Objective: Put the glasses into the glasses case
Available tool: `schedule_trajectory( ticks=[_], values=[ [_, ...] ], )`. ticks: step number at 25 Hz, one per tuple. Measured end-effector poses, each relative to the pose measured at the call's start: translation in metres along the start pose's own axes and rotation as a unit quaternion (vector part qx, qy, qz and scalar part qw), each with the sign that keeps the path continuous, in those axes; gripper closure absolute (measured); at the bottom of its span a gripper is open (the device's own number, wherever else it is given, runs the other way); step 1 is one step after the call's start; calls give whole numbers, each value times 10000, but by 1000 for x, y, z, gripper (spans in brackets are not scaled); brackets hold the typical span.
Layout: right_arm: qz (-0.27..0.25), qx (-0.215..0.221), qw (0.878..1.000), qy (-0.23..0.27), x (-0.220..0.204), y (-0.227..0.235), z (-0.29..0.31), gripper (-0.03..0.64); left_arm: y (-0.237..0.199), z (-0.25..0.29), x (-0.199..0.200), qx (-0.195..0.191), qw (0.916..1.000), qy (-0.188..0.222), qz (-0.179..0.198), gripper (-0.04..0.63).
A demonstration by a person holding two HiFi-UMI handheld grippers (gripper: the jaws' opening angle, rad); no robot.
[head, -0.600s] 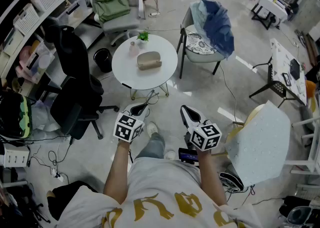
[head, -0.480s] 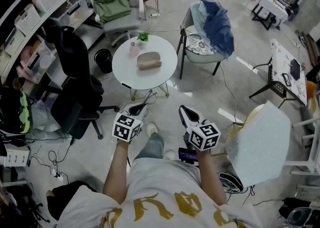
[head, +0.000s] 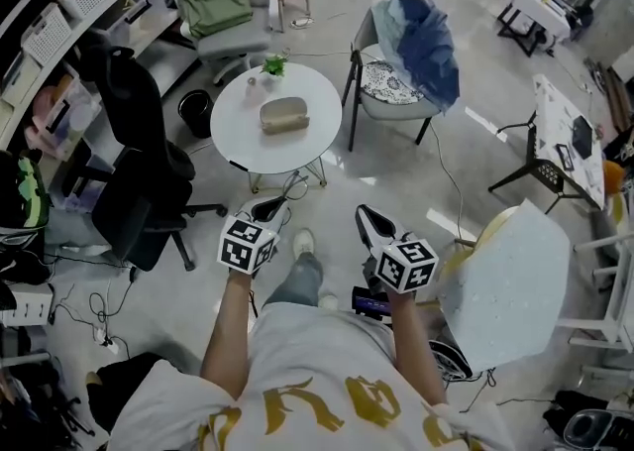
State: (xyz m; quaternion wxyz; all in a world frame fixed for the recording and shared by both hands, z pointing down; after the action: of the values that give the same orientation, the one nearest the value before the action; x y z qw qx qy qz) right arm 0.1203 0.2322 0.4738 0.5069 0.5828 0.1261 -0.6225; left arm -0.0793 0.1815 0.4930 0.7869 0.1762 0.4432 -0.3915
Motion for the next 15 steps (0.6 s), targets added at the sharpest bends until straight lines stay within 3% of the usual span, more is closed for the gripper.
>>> schedule_trajectory(
  ticks=[8, 15],
  values=[
    [79, -52, 9995, -288, 19, 55, 52, 593, -36, 68, 23, -73, 9999, -59, -132, 581],
    [34, -111, 9990, -424, 75, 104, 121, 592, -94, 136, 64, -114, 9996, -166, -206, 581]
  ],
)
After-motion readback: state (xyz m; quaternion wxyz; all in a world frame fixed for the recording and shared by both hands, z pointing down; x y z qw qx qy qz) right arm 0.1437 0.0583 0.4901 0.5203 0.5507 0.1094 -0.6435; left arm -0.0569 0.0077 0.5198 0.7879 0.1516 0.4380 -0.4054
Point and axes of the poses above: the fingertips, and each gripper's own axes: z forward along the fingers, y to its right, x out of its top, the point moved 4 cm from there along -z, backward along the fingers, and after that the axes turned 6 degrees about x, right-handed, at the moved point
